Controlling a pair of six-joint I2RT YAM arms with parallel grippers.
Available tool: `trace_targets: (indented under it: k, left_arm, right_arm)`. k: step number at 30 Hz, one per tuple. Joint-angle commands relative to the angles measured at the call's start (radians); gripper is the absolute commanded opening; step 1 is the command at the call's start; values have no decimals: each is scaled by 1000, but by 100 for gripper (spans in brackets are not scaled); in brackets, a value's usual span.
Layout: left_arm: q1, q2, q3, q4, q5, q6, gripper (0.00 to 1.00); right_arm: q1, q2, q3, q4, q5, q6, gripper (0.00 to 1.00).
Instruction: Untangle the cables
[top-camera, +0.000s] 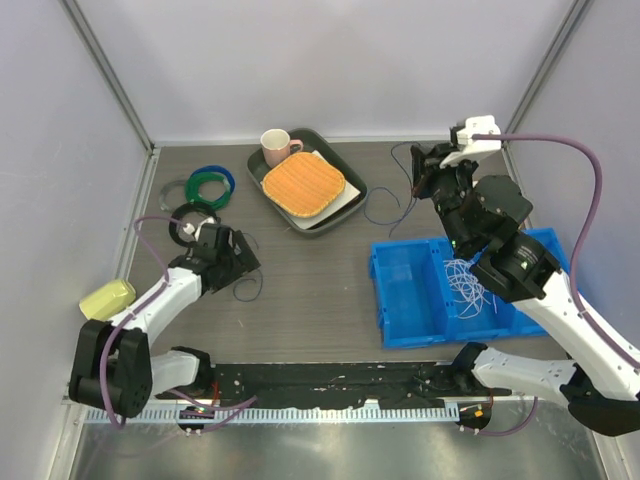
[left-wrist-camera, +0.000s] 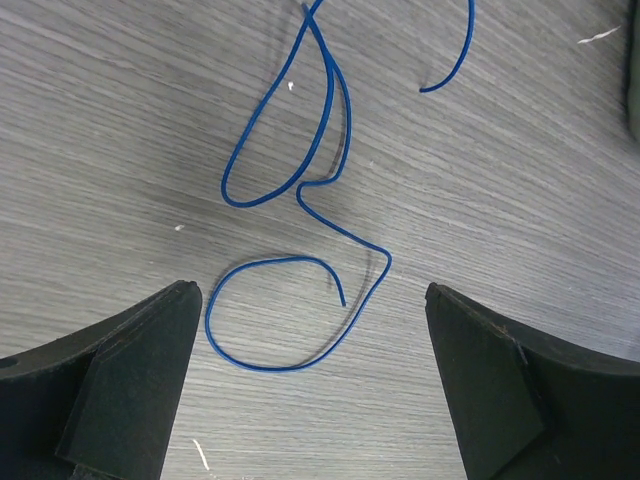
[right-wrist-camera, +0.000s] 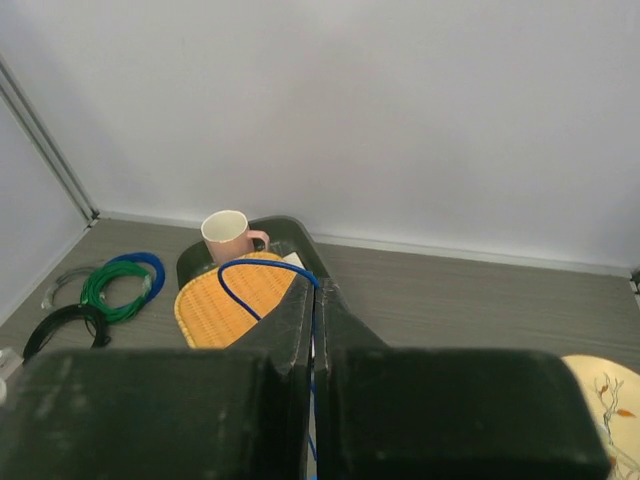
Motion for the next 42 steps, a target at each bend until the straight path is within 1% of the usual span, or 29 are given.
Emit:
trace_targets:
  k: [1, 5, 8, 9, 12, 13, 15, 16, 18, 19, 21, 22, 24, 27, 33, 38, 41, 42]
  left_arm:
    - [5, 47, 33, 77, 58, 9, 98]
    - [4, 106, 35, 103, 89, 13, 96]
    - [2, 135, 41, 114, 104, 16, 93]
    - [2, 152, 43, 118, 104, 17, 91]
    - [2, 188, 52, 121, 104, 19, 80]
    - [4, 198, 55, 121, 104, 19, 71]
    - [2, 210, 62, 123, 104, 20, 61]
    - [2, 222, 64, 124, 104, 22, 51]
    - [4, 232, 66, 132, 138, 23, 41]
    - [2, 238, 66, 135, 143, 25, 32]
    - [4, 244, 66, 143, 152, 28, 22]
    - [4, 248, 66, 144, 153, 31, 8]
    - [4, 248, 66, 146, 155, 32, 0]
    - [2, 241, 58, 158, 158, 36, 0]
    - [2, 179, 29, 183, 166, 43, 0]
    - [4, 126, 6, 190, 160, 45, 0]
    - [2, 103, -5, 203, 160, 45, 0]
    - [4, 98, -6, 204, 160, 43, 0]
  right_arm:
    - [0, -92, -93, -11, 28, 69, 1]
    - [0, -171, -211, 14, 78, 147, 1]
    - [0, -230, -301, 32, 85, 176, 1]
    - [0, -241, -340, 27, 85, 193, 1]
    - [0, -283, -410, 9, 104, 231, 1]
    - [0, -296, -429, 11, 115, 241, 1]
    - [0, -329, -475, 7, 146, 256, 1]
    - [0, -341, -489, 6, 155, 273, 1]
    - [0, -372, -521, -12, 174, 290, 1]
    - [0, -381, -533, -19, 178, 317, 1]
    - [1, -405, -577, -26, 189, 333, 1]
    - [0, -412, -591, -32, 195, 339, 1]
    - [0, -418, -608, -86, 238, 380, 1]
    - [0, -421, -628, -149, 287, 440, 1]
    - [0, -435, -645, -230, 261, 520, 1]
    - [0, -540, -634, -241, 283, 537, 1]
    - [0, -588, -619, -163, 229, 460, 1]
    - [0, -591, -599, -101, 177, 436, 1]
